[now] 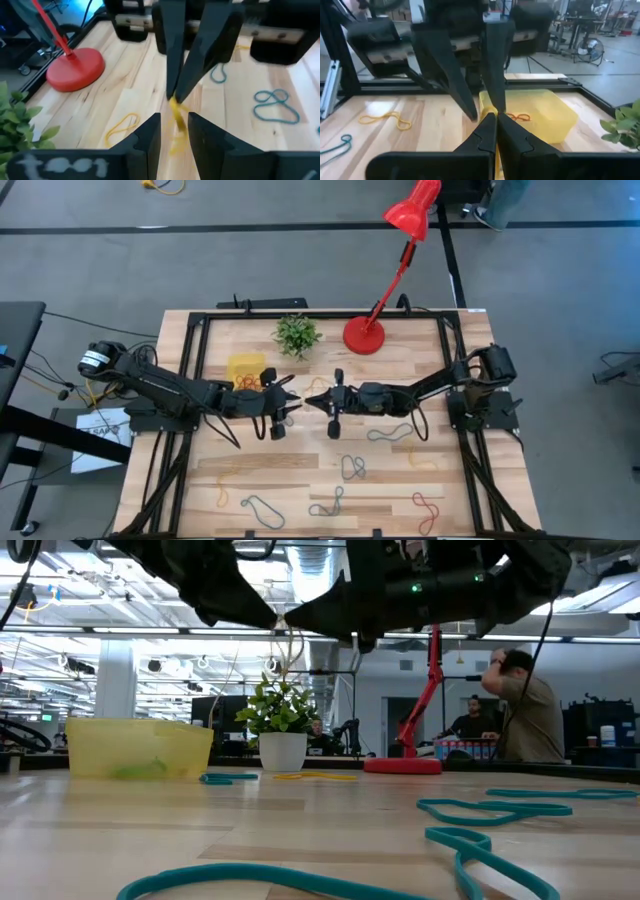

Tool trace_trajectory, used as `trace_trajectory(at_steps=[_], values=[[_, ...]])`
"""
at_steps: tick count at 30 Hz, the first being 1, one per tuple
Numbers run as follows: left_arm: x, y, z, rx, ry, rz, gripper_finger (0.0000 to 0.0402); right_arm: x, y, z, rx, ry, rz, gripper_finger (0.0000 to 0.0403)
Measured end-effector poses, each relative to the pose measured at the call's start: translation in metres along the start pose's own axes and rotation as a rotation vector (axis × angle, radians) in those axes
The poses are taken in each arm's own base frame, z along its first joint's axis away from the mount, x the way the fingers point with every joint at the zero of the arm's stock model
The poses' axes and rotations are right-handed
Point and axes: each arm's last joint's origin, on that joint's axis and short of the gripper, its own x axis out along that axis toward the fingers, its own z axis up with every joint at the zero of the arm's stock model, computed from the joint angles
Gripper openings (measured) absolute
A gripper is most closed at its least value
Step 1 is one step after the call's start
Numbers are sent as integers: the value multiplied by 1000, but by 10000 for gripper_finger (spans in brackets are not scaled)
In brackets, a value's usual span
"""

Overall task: Pick and place items into bin
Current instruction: Put the yellow rubber band into the yellow bin

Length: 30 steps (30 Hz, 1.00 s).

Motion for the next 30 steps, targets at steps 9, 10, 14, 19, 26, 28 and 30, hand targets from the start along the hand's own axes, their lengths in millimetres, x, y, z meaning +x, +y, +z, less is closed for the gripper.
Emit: trace_trajectory(at_steps=[9, 10, 14, 19, 26, 28, 30], values=[[0, 1, 0, -7, -6, 24, 89, -1, 0, 2, 1, -8, 25, 1], [0, 2, 0, -8, -5, 27, 89, -1, 0, 2, 2, -12, 25, 1], [1, 4, 1, -9, -7, 33, 89, -1, 0, 3, 3, -14, 25, 3], [3, 7, 1, -12, -6, 44, 82, -1, 0, 3, 4, -21, 25, 3], [3, 7, 1, 20, -4, 38, 10, -1, 0, 3, 3, -19, 25, 5], [3, 7, 1, 21, -4, 29, 6, -1, 0, 3, 3, -16, 25, 5], [3, 6, 1, 21, -3, 21, 6, -1, 0, 3, 3, -16, 25, 5]])
